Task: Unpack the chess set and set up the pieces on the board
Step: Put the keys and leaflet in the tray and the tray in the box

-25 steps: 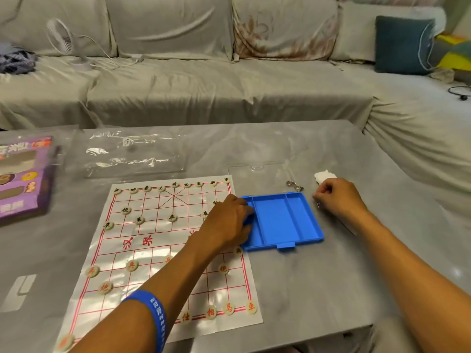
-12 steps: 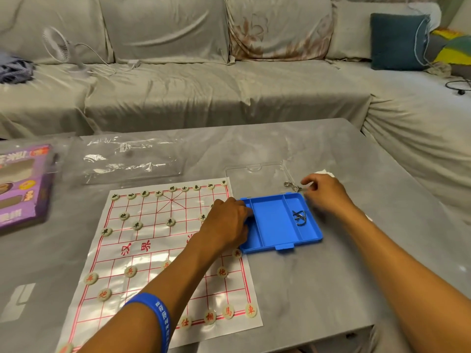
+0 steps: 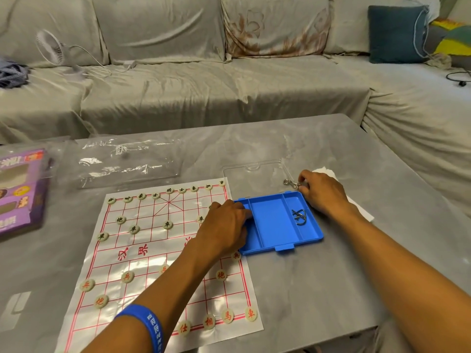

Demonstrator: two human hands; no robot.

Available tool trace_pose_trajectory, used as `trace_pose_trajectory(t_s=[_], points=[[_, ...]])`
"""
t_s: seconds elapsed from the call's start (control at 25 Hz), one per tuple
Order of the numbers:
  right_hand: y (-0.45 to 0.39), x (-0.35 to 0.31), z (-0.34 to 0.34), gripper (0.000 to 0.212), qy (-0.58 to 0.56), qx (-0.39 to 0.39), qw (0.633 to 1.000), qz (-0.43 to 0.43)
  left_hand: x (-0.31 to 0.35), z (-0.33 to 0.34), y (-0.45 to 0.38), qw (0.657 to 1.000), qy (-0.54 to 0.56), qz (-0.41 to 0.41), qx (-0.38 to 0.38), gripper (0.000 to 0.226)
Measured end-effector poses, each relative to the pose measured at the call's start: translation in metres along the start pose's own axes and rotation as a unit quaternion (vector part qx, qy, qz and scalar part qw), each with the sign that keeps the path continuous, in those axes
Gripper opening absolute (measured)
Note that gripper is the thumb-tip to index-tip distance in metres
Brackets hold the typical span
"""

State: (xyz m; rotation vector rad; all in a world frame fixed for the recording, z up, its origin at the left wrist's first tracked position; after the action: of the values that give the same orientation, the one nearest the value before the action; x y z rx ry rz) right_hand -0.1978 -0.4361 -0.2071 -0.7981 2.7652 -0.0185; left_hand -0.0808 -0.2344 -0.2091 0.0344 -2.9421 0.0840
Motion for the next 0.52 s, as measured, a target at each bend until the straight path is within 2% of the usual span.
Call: trace_pose_trajectory(t_s=[0.16,0.52], points=[[-0.001,0.000,0.000,0.005,-0.065,-0.019,0.998,0.006,0.001,0.001,0.000,1.000,0.003,-0.003,-0.005,0.033],[-0.008,0.010,-0.001,0.015,0.067,-0.020,0.994,0.084,0.000,0.001,0.000,1.000,-0.003,-0.003,-0.007,0.035]])
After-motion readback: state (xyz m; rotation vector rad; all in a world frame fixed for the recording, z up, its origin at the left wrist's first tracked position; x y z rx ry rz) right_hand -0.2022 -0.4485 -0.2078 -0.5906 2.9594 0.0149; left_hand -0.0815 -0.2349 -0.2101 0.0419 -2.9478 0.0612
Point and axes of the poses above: each hand's wrist, its own y-axis away from the middle knuckle, its own z-axis out of the palm, x = y × z, the point moved 8 cm from there along -y, towards the middle knuckle, and after that the axes turned 8 degrees about z, right-handed, at the moved point
